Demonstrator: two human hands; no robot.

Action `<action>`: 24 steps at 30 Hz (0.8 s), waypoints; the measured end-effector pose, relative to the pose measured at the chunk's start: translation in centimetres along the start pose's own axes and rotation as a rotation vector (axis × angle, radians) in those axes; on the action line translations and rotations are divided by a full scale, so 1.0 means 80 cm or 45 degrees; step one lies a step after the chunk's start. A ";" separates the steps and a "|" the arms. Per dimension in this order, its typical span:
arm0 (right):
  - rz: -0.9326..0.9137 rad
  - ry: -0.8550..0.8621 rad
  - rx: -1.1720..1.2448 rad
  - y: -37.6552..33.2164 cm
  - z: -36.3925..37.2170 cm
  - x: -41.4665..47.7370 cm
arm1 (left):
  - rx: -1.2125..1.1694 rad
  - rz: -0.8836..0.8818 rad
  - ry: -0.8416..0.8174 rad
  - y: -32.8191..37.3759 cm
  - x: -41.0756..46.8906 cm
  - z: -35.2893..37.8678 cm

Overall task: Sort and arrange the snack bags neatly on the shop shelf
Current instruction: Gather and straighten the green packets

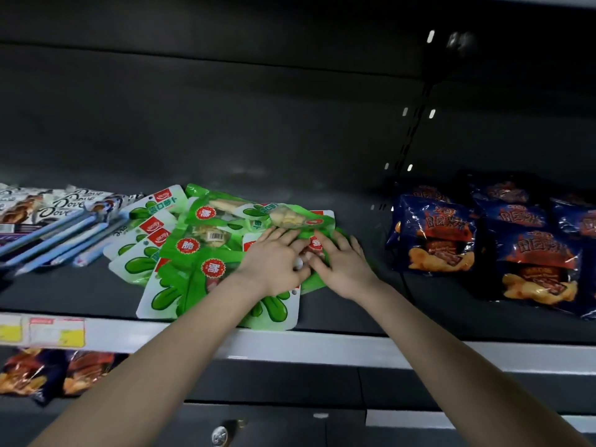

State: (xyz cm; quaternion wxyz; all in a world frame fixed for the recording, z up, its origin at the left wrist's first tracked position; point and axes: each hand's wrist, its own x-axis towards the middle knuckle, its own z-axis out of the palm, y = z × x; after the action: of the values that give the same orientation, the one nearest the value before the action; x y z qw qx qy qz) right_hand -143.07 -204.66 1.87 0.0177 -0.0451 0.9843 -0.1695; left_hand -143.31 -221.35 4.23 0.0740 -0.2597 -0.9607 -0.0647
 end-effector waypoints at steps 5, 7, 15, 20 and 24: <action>-0.046 0.048 -0.011 -0.020 0.005 0.012 | 0.007 -0.015 0.019 -0.020 -0.015 -0.004; -0.030 0.123 -0.007 -0.027 0.006 0.016 | -0.032 -0.003 0.031 -0.024 -0.019 -0.009; 0.075 0.453 -0.040 -0.077 -0.003 0.039 | -0.126 -0.090 0.164 -0.058 -0.062 -0.035; -0.216 0.737 0.113 -0.129 -0.014 0.051 | -0.022 -0.254 0.161 -0.094 -0.092 -0.046; -0.479 0.727 0.119 -0.178 -0.006 0.054 | 0.036 -0.405 0.156 -0.123 -0.116 -0.057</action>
State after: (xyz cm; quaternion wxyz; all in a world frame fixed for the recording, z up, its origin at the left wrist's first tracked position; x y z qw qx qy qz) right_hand -146.21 -218.27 6.98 -0.2878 -0.1758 0.9153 -0.2203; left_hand -139.87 -235.05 6.22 0.1249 -0.0990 -0.9841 -0.0779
